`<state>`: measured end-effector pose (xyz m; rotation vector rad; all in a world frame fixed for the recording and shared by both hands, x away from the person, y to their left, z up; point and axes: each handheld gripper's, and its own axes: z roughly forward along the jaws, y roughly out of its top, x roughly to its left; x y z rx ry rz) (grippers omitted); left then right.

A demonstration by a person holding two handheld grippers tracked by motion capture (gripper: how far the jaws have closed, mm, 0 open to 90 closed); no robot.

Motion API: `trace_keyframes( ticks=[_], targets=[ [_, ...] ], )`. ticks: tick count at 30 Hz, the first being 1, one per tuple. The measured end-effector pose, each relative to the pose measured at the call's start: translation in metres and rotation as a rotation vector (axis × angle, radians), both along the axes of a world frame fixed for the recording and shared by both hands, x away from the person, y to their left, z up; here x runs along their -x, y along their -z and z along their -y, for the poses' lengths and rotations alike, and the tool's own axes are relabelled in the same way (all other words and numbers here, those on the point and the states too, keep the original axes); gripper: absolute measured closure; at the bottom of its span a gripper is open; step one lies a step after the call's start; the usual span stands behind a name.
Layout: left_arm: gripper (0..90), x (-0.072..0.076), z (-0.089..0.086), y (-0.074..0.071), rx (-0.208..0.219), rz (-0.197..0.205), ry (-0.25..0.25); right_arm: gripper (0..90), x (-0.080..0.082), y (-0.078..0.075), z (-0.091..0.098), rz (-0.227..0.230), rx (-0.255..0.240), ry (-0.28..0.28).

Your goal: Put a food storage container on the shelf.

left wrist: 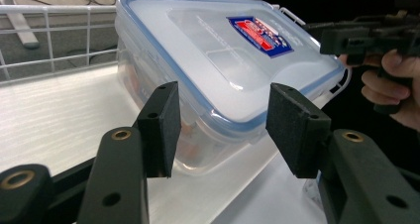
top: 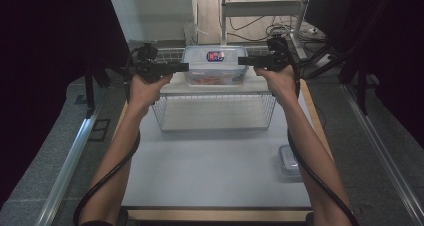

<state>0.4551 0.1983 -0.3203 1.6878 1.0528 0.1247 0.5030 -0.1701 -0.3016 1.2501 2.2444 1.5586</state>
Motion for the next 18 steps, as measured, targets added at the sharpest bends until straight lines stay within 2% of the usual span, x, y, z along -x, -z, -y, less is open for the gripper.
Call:
trace_keyframes(
  ticks=[4, 6, 7, 8, 9, 11, 15, 18],
  targets=[
    [47.4, 0.001, -0.003, 0.002, 0.024, -0.001, 0.008, 44.5, -0.001, 0.001, 0.000, 0.002, -0.005, -0.003],
    [47.3, 0.003, -0.004, 0.002, 0.039, 0.012, 0.009, 44.3, 0.001, 0.000, 0.000, 0.013, 0.007, -0.010],
    [43.6, 0.008, -0.004, 0.001, 0.011, 0.044, 0.002, 43.3, 0.003, -0.001, 0.000, 0.029, 0.028, -0.009],
    [41.5, 0.008, -0.004, 0.001, 0.011, 0.044, 0.002, 43.3, 0.003, -0.001, 0.000, 0.029, 0.028, -0.009],
    [41.5, 0.010, -0.003, 0.001, -0.006, 0.058, -0.005, 42.4, 0.005, -0.002, 0.000, 0.044, 0.046, -0.004],
    [35.1, 0.016, -0.004, 0.002, -0.034, 0.101, -0.006, 39.0, 0.012, -0.004, 0.000, 0.085, 0.082, -0.007],
    [29.8, 0.024, -0.005, 0.003, -0.028, 0.129, 0.002, 35.3, 0.018, -0.004, 0.002, 0.108, 0.091, -0.022],
    [25.1, 0.032, -0.004, 0.003, -0.053, 0.153, 0.010, 32.0, 0.025, -0.004, 0.004, 0.130, 0.085, -0.042]
  ],
)
